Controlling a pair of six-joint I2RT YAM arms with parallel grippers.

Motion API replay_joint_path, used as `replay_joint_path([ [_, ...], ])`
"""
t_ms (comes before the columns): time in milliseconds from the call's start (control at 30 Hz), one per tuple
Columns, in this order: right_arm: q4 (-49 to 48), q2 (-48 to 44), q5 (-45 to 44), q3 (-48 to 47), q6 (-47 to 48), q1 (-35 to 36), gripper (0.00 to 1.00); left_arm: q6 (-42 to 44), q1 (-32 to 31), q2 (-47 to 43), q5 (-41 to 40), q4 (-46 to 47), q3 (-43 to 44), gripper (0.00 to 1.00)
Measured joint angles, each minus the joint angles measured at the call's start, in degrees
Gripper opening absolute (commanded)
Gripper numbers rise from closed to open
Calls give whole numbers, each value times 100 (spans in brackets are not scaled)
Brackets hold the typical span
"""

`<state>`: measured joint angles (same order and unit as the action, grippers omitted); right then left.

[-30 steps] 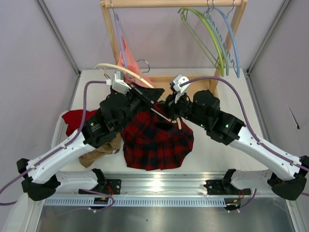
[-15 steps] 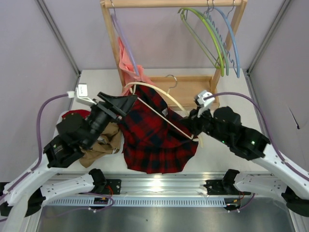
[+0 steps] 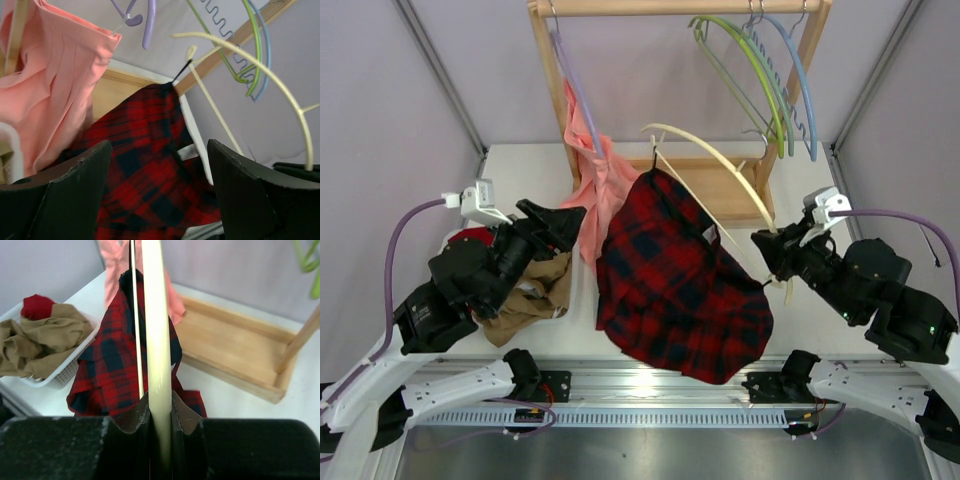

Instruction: Place the skirt on the hanger

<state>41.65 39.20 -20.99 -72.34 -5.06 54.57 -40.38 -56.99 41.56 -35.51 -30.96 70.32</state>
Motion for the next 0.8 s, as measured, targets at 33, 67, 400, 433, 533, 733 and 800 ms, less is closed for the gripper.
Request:
replay_joint_path([
  [33,66,63,-96,-166,87,0,0,46,2,2,-61,-31,0,83],
  [67,85,103,-155,-251,129,0,0,85,0,4,-118,-59,11,83],
  [400,264,1598,-1263,-1541,507,0,0,741,2,721,-535,-579,782,84],
  [433,286,1851,-1344,-1738,535,0,0,817,7,776,-573,-612,831,84],
  [533,426,2656,-1547,-2450,667,0,0,1093,59,872,-643,-688,866,86],
  [733,837,3751,-1762,-3895,979,4,0,1705,448,850,-640,-675,868,87],
  [800,1058,3952,-1821,-4385,1121,7,0,1888,592,883,-632,-654,890,88],
])
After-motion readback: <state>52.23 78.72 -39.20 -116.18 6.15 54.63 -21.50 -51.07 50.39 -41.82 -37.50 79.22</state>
